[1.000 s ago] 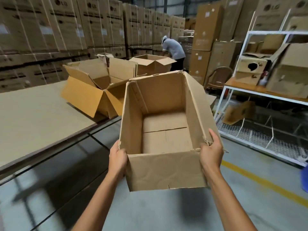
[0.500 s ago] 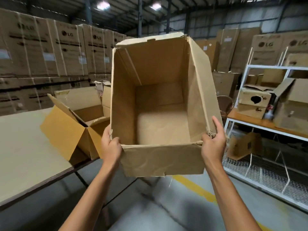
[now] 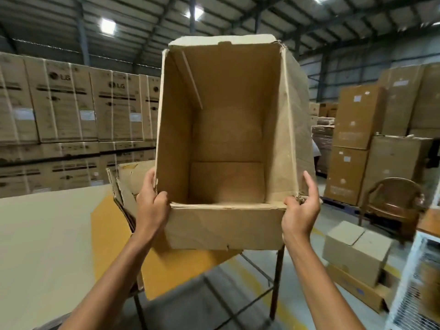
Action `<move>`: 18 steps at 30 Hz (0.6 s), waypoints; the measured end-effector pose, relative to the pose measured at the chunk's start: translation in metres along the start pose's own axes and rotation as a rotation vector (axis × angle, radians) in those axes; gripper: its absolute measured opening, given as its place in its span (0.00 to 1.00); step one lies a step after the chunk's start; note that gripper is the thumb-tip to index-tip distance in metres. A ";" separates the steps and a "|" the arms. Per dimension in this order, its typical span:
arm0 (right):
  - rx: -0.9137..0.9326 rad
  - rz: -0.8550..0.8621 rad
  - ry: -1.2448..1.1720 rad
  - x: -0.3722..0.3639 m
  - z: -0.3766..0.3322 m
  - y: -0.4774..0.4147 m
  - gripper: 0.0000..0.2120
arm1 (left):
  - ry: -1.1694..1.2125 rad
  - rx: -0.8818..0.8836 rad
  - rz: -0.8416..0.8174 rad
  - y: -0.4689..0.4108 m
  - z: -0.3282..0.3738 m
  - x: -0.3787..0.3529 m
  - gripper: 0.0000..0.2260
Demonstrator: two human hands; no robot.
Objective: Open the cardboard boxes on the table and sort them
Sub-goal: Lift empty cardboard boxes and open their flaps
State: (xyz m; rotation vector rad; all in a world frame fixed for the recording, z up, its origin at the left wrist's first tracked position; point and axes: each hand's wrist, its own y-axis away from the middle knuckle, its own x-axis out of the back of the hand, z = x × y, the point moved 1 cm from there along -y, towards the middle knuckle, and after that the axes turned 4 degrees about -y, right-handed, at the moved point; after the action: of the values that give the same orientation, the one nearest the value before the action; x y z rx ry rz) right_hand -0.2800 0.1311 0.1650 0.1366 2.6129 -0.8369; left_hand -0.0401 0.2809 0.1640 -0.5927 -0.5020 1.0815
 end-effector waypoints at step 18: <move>-0.240 -0.310 -0.284 -0.196 0.157 -0.134 0.31 | -0.596 0.057 0.527 -0.116 -0.054 -0.052 0.34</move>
State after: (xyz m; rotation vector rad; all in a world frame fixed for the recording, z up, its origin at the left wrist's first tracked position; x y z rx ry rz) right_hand -0.0750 -0.0643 0.1976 -0.4316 2.4672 -0.5785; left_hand 0.0512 0.1821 0.1971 -0.3475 -0.8533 1.7861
